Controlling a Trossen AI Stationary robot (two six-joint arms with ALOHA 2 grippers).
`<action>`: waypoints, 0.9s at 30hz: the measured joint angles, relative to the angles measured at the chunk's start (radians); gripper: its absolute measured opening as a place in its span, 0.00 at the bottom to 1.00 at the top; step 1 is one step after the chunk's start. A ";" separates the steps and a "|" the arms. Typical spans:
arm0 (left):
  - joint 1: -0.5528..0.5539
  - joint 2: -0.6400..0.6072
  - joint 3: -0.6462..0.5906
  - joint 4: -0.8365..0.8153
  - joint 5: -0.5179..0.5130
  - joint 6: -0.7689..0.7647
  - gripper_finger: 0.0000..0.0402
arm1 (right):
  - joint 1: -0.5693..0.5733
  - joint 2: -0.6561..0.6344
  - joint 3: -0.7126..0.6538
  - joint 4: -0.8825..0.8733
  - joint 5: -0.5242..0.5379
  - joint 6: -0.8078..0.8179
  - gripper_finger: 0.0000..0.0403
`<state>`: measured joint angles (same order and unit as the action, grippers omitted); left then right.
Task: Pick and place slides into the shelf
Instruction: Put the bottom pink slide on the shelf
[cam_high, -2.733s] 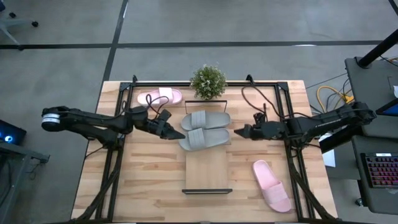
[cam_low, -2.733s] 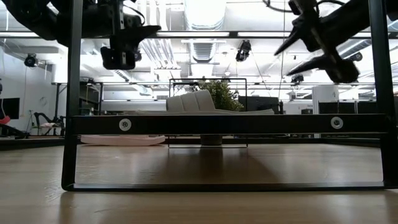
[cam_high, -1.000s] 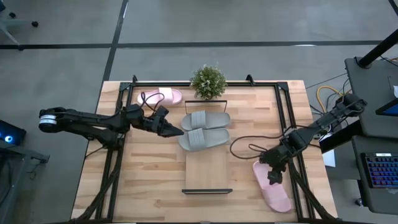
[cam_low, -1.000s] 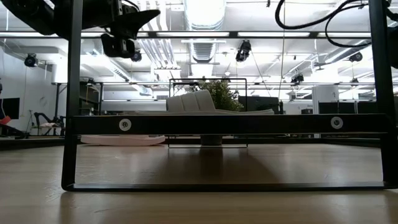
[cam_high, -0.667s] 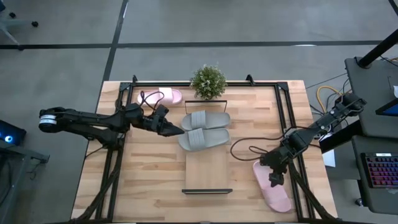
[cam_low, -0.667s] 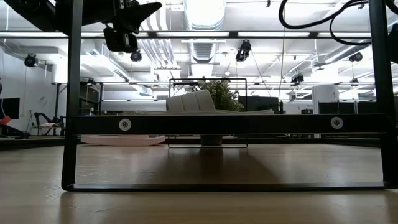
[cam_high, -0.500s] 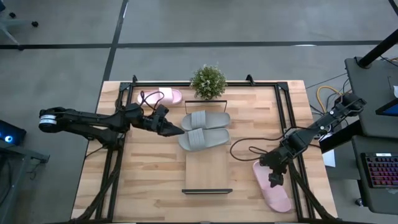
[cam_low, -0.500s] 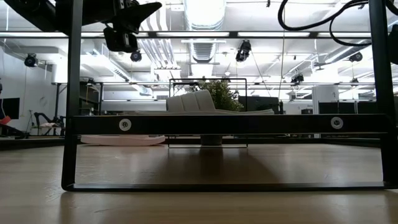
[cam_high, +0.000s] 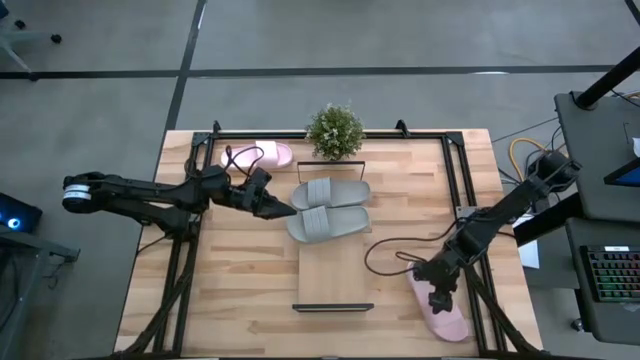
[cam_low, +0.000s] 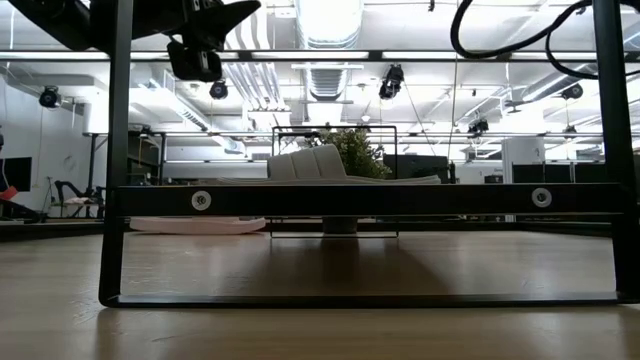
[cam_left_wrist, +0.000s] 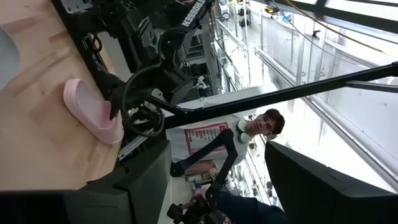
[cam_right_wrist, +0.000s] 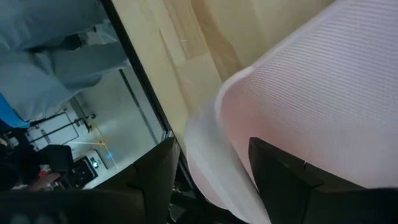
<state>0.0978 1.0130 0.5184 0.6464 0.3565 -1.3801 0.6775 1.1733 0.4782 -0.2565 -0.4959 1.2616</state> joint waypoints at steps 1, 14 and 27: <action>0.000 0.000 0.001 0.000 0.000 0.000 0.61 | 0.006 0.012 0.000 0.019 0.000 0.007 0.48; 0.000 0.000 0.004 0.000 0.002 0.000 0.61 | 0.052 0.078 0.002 0.112 -0.001 0.064 0.32; 0.000 0.000 0.004 0.000 0.003 0.000 0.61 | 0.051 0.079 0.002 0.118 0.045 0.111 0.03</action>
<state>0.0975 1.0130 0.5228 0.6464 0.3595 -1.3804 0.7288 1.2522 0.4805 -0.1383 -0.4513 1.3725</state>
